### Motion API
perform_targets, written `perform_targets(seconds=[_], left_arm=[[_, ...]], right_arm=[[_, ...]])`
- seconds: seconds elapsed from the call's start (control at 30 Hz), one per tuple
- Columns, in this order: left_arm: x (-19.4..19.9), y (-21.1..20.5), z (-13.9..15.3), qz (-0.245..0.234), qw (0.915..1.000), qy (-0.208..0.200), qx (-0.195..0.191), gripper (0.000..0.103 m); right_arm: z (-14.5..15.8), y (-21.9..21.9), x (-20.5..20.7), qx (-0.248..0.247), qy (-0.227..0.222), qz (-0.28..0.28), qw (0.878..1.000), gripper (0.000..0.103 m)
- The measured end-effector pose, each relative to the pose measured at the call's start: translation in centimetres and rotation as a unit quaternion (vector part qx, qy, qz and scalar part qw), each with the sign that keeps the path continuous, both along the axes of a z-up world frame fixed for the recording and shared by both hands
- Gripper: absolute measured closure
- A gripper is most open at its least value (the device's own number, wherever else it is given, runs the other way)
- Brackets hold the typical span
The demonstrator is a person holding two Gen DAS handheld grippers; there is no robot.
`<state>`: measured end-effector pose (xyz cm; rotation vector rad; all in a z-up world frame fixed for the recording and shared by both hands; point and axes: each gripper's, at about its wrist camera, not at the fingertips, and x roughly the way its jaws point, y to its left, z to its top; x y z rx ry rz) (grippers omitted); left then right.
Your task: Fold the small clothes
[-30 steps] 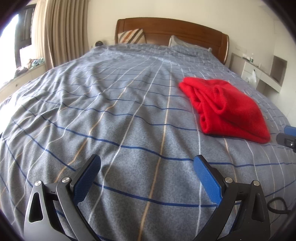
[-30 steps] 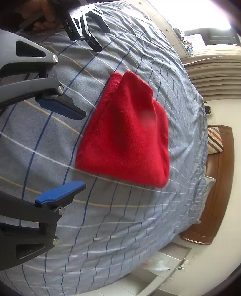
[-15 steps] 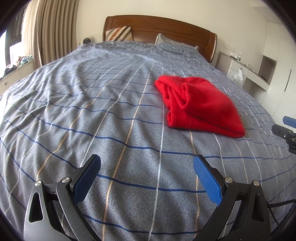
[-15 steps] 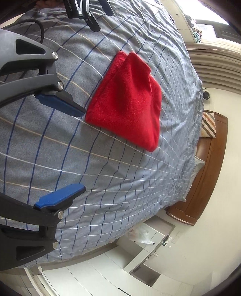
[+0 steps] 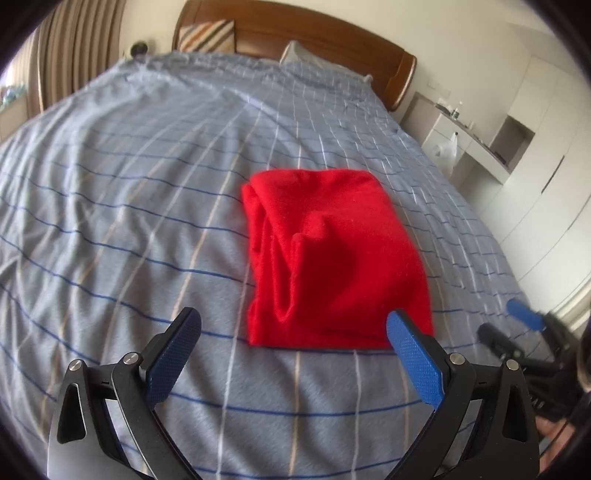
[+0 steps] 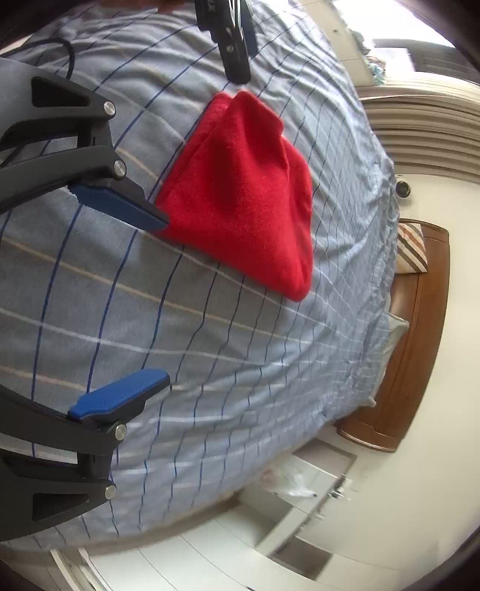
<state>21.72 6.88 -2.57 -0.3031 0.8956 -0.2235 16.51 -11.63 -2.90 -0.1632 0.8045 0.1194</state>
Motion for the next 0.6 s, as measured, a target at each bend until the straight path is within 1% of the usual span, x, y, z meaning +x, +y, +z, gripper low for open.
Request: perform_targets(seconds=[0.03, 0.07, 0.1, 0.17, 0.23, 0.37, 0.43, 0.47, 0.5, 0.53, 0.57, 0.6], left_arm=[[1.1, 0.0, -0.4, -0.002, 0.9995, 0.017, -0.025, 0.002], [2.2, 0.0, -0.8, 0.0, 0.9988, 0.029, -0.04, 0.002], [3.2, 0.0, -1.2, 0.009, 0.9987, 0.035, -0.036, 0.002], [4.9, 0.3, -2.1, 0.04, 0.9983, 0.042, 0.003, 0.002], [6.2, 0.8, -3.1, 0.051, 0.997, 0.052, 0.024, 0.002], [7.9, 0.7, -4.6, 0.028, 0.9966, 0.064, 0.043, 0.001], [8.5, 0.4, -4.7, 0.01, 0.9974, 0.058, 0.042, 0.001], [8.7, 0.2, -4.7, -0.001, 0.9979, 0.054, 0.035, 0.002], [9.0, 0.2, -4.7, -0.01, 0.9983, 0.053, 0.024, 0.004], [9.1, 0.3, -4.7, -0.018, 0.9985, 0.052, 0.011, 0.019], [9.3, 0.2, -4.9, -0.029, 0.9981, 0.055, -0.004, 0.033], [9.5, 0.1, -5.3, -0.045, 0.9967, 0.064, -0.024, 0.068]], right_arm=[[-0.3, -0.6, 1.1, 0.044, 0.013, 0.005, 0.999, 0.024], [-0.7, -1.4, 2.3, 0.087, 0.027, 0.01, 0.996, 0.024], [-1.1, -2.0, 3.5, 0.126, 0.039, 0.013, 0.991, 0.024], [-2.0, -2.9, 6.1, 0.192, 0.061, 0.018, 0.979, 0.024], [-3.4, -3.5, 9.0, 0.251, 0.092, 0.024, 0.963, 0.024], [-6.9, -3.4, 14.5, 0.335, 0.135, 0.029, 0.932, 0.024], [-9.1, -2.9, 17.2, 0.389, 0.167, 0.031, 0.905, 0.024], [-9.7, -2.6, 18.0, 0.409, 0.167, 0.027, 0.896, 0.024], [-9.9, -2.2, 18.5, 0.419, 0.159, 0.025, 0.894, 0.029], [-9.9, -1.4, 18.8, 0.408, 0.158, 0.029, 0.899, 0.036], [-9.7, -0.3, 18.9, 0.375, 0.161, 0.034, 0.912, 0.058], [-9.3, 0.9, 18.6, 0.329, 0.152, 0.037, 0.931, 0.065]])
